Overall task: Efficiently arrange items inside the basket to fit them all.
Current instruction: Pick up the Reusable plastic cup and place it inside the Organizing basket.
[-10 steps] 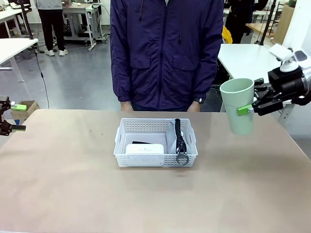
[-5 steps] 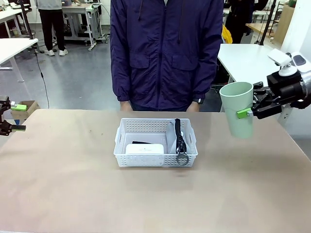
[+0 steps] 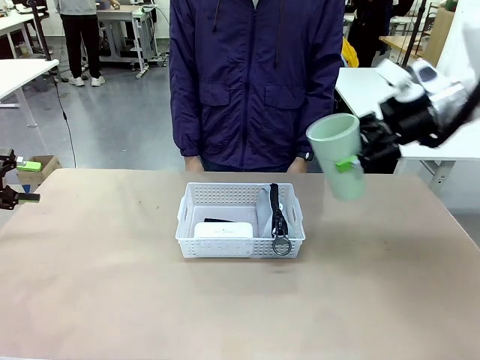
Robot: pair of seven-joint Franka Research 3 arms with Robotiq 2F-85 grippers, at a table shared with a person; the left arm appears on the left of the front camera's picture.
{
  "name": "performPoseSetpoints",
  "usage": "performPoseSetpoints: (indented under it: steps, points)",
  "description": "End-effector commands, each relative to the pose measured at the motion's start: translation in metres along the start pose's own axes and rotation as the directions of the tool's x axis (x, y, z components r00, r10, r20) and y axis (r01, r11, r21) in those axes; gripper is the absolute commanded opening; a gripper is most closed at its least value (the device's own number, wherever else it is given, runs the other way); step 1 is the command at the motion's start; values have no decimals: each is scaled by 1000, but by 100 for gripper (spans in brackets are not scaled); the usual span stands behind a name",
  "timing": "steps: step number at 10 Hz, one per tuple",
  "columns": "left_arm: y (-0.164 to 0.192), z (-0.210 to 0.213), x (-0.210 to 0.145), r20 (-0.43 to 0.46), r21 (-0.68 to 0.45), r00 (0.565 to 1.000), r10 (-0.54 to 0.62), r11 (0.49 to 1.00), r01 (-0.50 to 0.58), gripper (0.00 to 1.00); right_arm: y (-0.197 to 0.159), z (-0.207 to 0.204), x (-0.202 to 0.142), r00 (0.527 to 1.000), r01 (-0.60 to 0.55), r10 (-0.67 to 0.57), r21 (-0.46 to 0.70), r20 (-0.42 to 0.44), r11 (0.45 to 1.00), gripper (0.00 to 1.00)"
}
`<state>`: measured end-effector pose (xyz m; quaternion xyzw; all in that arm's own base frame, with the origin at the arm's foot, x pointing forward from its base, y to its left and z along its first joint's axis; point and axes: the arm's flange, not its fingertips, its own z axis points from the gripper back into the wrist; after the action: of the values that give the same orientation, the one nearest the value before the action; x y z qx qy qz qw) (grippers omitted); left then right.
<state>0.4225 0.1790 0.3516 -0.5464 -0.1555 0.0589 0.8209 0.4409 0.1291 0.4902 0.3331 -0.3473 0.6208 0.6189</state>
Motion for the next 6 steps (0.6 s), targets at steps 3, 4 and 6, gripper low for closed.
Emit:
performPoseSetpoints:
  steps: [3,4,6]
  points:
    - [-3,0,-4,1,6,1000,-6,1000,6,100,-27,-112,100,976,-59,91,161,-199,985,89]
    - [-3,0,-4,1,6,1000,-6,1000,6,100,-24,-138,116,937,-75,116,136,-329,988,89]
    - [-3,0,-4,1,6,1000,-6,1000,6,100,-25,-182,127,864,-121,172,138,-473,983,89]
